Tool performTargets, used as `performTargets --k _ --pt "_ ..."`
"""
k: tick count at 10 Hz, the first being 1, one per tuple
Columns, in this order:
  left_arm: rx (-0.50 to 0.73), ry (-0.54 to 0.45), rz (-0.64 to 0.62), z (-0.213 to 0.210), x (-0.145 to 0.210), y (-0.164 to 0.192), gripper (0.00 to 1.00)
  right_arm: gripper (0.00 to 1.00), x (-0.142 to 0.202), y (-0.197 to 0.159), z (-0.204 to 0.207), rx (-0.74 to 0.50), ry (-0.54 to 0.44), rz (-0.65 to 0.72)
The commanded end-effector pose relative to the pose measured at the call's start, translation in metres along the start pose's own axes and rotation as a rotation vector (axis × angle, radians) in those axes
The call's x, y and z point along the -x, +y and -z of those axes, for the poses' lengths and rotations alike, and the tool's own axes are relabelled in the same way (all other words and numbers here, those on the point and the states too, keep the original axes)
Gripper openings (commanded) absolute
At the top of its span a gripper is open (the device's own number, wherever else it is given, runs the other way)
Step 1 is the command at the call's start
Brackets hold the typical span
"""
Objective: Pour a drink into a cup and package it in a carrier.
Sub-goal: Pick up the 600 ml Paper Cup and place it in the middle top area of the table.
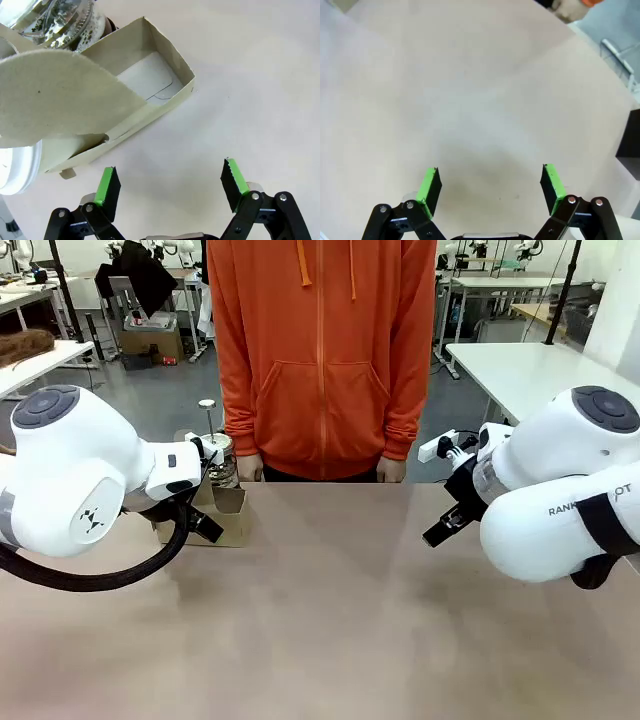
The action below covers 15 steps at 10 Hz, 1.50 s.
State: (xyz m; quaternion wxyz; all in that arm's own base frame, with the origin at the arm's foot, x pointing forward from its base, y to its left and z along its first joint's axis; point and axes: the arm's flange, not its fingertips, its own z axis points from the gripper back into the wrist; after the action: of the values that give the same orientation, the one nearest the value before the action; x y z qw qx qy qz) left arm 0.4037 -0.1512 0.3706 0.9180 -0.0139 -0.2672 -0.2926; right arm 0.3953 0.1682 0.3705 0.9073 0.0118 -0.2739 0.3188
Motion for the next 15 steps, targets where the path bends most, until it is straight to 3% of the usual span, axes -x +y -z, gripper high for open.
performTargets --k 1,8,9,12,15 --pt "0.0 0.0 0.0 0.0 0.0 0.0 1.0 1.0 0.0 0.0 0.0 0.0 0.0 0.0" --pt "0.0 0.0 0.0 0.0 0.0 0.0 1.0 1.0 0.0 0.0 0.0 0.0 0.0 -0.001" --pt "0.0 0.0 0.0 0.0 0.0 0.0 1.0 1.0 -0.023 -0.011 -0.017 -0.016 -0.008 0.004" --pt "0.0 0.0 0.0 0.0 0.0 0.0 1.0 1.0 -0.097 -0.087 -0.068 -0.088 0.001 0.049" --pt "0.0 0.0 0.0 0.0 0.0 0.0 1.0 1.0 -0.103 -0.187 -0.106 -0.311 -0.06 0.034"
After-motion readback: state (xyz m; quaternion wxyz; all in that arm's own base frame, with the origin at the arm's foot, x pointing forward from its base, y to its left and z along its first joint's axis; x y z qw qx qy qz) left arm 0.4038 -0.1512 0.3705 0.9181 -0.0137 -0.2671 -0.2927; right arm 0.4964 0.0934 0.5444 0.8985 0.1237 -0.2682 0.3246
